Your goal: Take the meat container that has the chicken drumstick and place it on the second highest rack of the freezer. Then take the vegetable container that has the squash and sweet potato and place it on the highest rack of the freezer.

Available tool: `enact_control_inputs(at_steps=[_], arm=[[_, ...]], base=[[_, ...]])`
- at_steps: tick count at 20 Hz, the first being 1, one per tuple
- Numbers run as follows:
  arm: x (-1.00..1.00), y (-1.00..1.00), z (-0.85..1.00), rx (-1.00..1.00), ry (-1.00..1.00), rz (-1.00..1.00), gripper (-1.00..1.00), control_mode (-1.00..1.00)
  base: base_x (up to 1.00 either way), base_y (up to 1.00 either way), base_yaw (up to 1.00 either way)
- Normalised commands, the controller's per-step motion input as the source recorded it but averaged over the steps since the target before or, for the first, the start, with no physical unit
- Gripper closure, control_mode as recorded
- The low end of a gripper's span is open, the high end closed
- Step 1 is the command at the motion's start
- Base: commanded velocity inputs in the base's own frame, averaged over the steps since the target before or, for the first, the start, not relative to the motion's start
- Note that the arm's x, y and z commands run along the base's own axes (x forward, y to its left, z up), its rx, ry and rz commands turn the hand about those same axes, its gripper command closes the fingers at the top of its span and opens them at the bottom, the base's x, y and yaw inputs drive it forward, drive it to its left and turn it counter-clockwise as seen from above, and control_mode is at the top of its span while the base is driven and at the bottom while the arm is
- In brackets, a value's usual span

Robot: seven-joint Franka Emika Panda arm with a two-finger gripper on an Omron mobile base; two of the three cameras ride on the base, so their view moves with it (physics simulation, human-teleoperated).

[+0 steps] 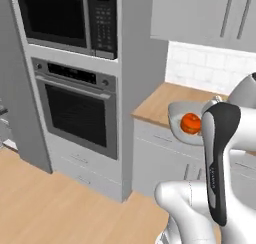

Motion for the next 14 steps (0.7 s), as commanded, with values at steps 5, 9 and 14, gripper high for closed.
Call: enact_control_inputs(at_steps=[5,9,14], arm=[[0.00,0.00,0.00,0.00,0.00,0.00,1.00,1.00],[0.00,0.00,0.00,0.00,0.00,0.00,1.00,1.00],[0.00,0.00,0.00,0.00,0.00,0.00,1.00,1.00]], base=[[-0.21,0.00,1.00],[0.23,-0.14,0.88],[0.82,-0.09,0.63]])
